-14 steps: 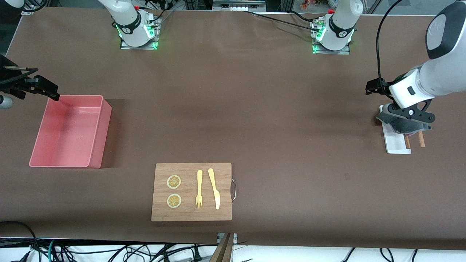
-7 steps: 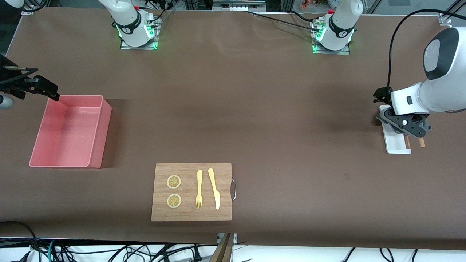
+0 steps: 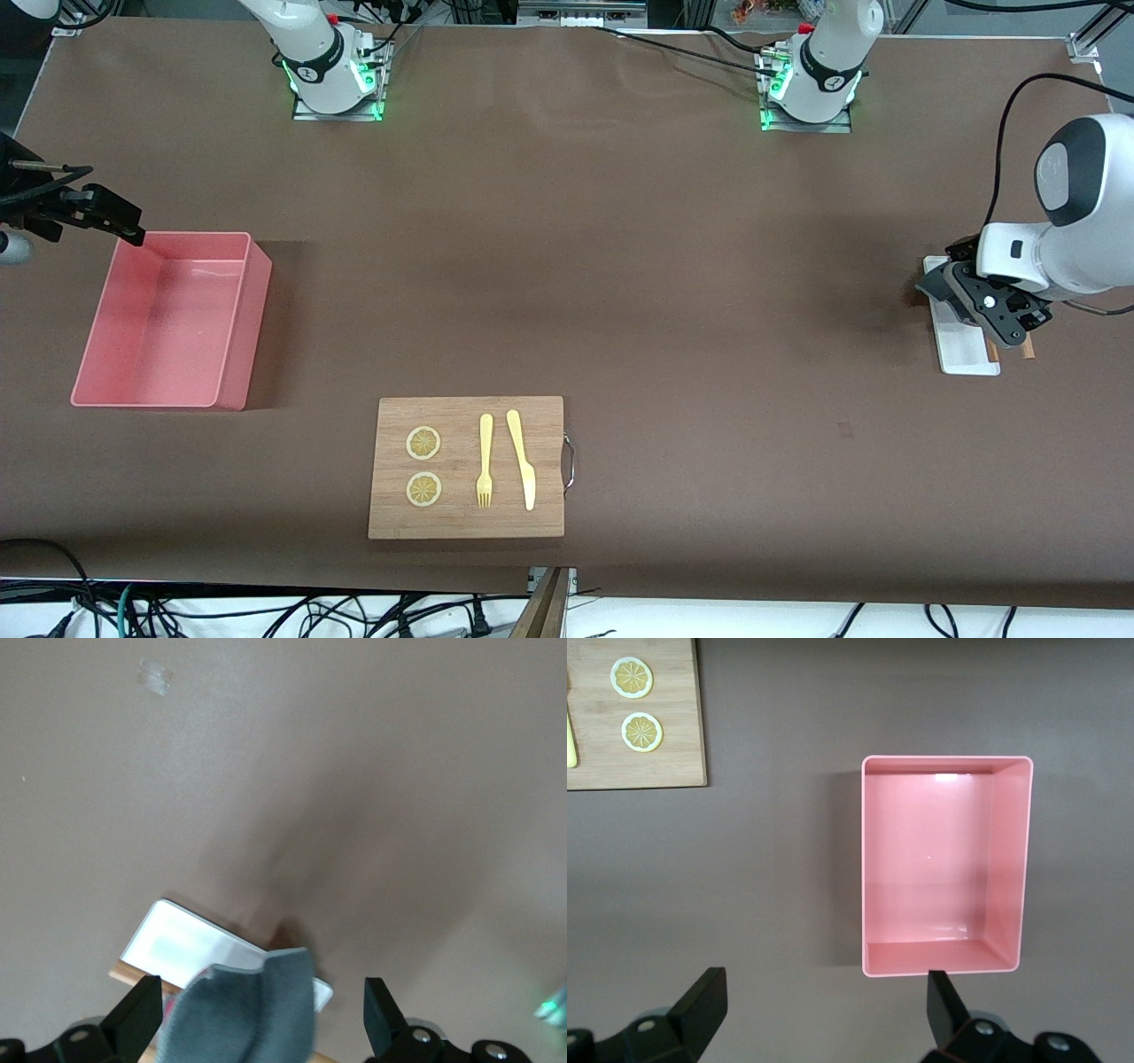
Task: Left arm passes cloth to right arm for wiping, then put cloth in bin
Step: 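Lower the left gripper onto the grey cloth on the white holder and grasp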
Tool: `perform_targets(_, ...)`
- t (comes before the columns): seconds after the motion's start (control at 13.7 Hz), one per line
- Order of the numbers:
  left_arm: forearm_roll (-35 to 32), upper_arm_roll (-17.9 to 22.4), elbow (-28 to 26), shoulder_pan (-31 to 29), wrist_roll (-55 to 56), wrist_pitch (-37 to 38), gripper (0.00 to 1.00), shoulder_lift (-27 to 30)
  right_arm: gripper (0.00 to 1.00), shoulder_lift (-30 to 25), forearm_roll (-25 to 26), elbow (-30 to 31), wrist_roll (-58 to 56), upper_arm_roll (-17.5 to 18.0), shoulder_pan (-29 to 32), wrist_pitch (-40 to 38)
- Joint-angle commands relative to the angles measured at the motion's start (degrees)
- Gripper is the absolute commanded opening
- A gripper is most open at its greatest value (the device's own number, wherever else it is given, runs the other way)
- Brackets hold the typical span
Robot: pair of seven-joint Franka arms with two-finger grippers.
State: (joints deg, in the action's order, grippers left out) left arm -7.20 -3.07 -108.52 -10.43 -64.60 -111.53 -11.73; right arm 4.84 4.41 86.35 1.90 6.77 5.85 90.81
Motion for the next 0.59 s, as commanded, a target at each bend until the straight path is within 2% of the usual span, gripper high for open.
perform_targets(0.0,-1.42,-0.44,-1.96,-3.71,-9.90,-5.96,1.00,-3.45,1.00,0.44,-0.72,-1.09,-0.67,0.00,0.22,-0.11)
perform_targets(0.15,-1.33,-0.53,-2.05,-5.91,-13.87,-10.18,1.00,-6.53,1.00,0.35,-0.72,-1.09,-0.76,0.00,0.22,-0.20)
perform_targets(0.37,-1.24,-0.53,-2.05,-6.71,-16.78,-12.48,1.00,-8.74,1.00,0.44,-0.72,-1.09,-0.76,0.00,0.31,-0.20)
perform_targets(0.51,-1.33,-0.53,-2.05,-7.59,-18.09,-13.54,0.93,-10.23,1.00,0.44,-0.72,-1.18,-0.24,0.00,0.31,-0.11)
